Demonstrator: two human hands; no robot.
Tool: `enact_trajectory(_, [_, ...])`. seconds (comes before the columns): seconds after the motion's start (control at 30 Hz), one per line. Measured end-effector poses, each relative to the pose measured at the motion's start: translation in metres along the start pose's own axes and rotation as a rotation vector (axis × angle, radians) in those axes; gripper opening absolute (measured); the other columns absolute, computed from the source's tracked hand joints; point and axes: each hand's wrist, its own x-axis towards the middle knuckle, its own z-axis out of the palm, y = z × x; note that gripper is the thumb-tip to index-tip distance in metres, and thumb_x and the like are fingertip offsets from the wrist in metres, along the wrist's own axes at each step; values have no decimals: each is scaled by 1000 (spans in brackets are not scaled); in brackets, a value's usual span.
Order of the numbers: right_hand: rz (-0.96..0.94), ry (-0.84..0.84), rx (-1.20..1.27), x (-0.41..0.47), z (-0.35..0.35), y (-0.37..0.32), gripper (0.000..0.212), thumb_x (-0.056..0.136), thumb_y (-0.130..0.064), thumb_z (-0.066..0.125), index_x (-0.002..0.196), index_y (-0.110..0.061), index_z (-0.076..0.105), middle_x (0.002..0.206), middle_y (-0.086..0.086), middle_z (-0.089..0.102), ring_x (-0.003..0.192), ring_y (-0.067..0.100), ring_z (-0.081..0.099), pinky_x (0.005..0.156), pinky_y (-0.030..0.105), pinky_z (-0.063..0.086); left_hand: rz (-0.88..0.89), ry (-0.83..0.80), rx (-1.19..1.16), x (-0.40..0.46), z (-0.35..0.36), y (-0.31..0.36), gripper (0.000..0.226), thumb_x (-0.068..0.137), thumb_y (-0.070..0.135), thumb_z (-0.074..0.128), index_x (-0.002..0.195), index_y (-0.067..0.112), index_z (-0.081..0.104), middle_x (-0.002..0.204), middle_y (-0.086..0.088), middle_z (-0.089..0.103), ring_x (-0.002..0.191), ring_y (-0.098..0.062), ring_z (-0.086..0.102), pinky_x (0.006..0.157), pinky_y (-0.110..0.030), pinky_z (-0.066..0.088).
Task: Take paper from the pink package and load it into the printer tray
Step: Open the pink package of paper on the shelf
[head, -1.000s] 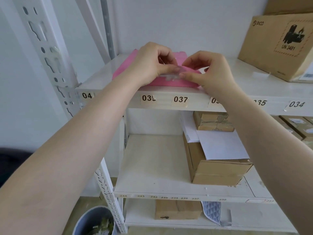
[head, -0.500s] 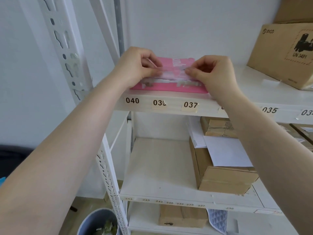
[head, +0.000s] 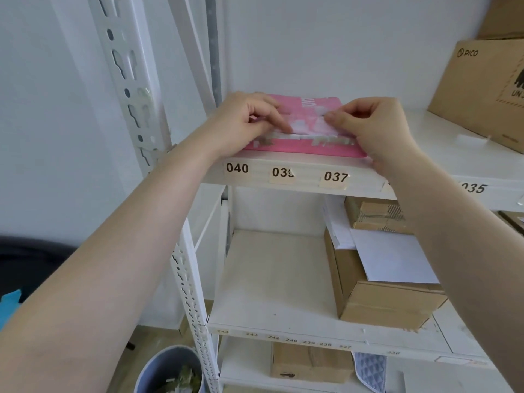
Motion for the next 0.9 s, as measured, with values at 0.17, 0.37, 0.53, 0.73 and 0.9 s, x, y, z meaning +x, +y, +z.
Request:
enact_trajectory(0.17, [-1,-50,-40,0,3,2,23,67,-20,85,82,-8,72,65,-1,60,57,6,52,57,17,44,31,-14,158,4,6,-1,12,77,37,71,88,43,72,115,16,58,115,-1,53,103,-34,40])
enact_trajectory(0.37, [-26,-91,-143,2,1,2,41,62,-24,88,94,-5,71,74,0,58,64,7,49,59,15,40,39,-50,109,4,4,-1,13,71,35,80,77,42,71,120,12,56,123,-3,47,105,-24,34])
enact_trajectory(0.53, [-35,-199,-276,1,-1,0,45,59,-25,89,99,-16,71,87,-2,64,73,6,53,60,8,41,-8,-163,126,3,3,1,9,72,34,79,76,40,73,126,3,52,122,-4,45,87,0,29])
enact_trajectory(0.73, [-69,-273,-350,-2,-1,1,56,60,-19,88,111,-14,66,99,-3,65,89,9,58,76,14,44,43,-68,112,11,8,9,12,73,34,78,83,27,76,109,5,63,108,-5,56,96,-19,36])
enact_trajectory(0.9, [-99,-273,-332,-3,0,4,55,62,-15,87,111,-15,63,98,-3,63,86,6,56,69,4,41,104,-76,220,21,21,20,25,68,33,81,92,36,75,108,12,63,104,-4,56,93,-28,43])
